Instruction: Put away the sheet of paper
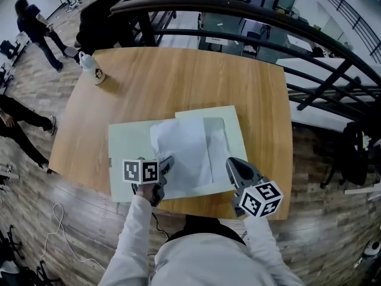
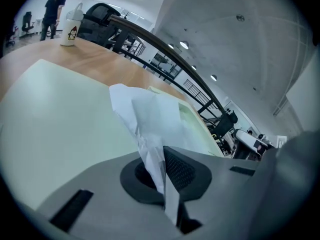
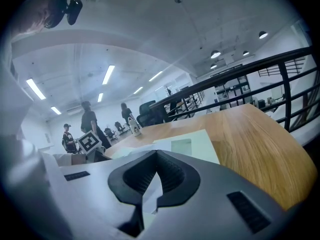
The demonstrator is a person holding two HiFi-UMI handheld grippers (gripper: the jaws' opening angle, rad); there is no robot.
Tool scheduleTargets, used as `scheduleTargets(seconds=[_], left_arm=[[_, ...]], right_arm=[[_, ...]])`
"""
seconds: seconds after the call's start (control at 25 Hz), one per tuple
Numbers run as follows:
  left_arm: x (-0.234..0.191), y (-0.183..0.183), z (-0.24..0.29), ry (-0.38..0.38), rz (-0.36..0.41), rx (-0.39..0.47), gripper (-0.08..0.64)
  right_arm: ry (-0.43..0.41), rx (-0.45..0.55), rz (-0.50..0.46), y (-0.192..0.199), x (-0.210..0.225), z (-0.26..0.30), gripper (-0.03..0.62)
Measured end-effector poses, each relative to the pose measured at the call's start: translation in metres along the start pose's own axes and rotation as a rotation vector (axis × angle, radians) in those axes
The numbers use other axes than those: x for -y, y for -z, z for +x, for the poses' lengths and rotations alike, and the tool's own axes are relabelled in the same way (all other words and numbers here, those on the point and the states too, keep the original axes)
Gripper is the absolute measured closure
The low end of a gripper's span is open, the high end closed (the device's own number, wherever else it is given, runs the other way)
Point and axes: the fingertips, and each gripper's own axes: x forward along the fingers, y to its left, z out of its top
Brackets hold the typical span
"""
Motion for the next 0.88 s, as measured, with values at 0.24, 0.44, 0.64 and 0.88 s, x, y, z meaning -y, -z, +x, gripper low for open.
scheduleTargets(seconds=[0.24, 0.44, 0.64, 0.88], left_arm=[[-0.006, 0.002, 0.008, -0.024, -0.011, -0.027, 0.543], [-0.005, 0.002, 0.016, -0.019, -0.03, -0.029, 0.543], [-0.003, 0.0, 0.025, -0.006, -0.047, -0.018, 0.543], [0.005, -0.002, 0.034, 0.012, -0.069, -0.004, 0.543]], right_arm=[[-0.006, -0.004, 0.011, -0.001, 0.005, 0.004, 0.565], [-0.008, -0.005, 0.019, -0.001, 0.01, 0.005, 0.565], [-0.005, -0.006, 0.023, -0.001, 0.016, 0.006, 0.565], [-0.008, -0.004, 0.031, -0.001, 0.017, 0.004, 0.565]])
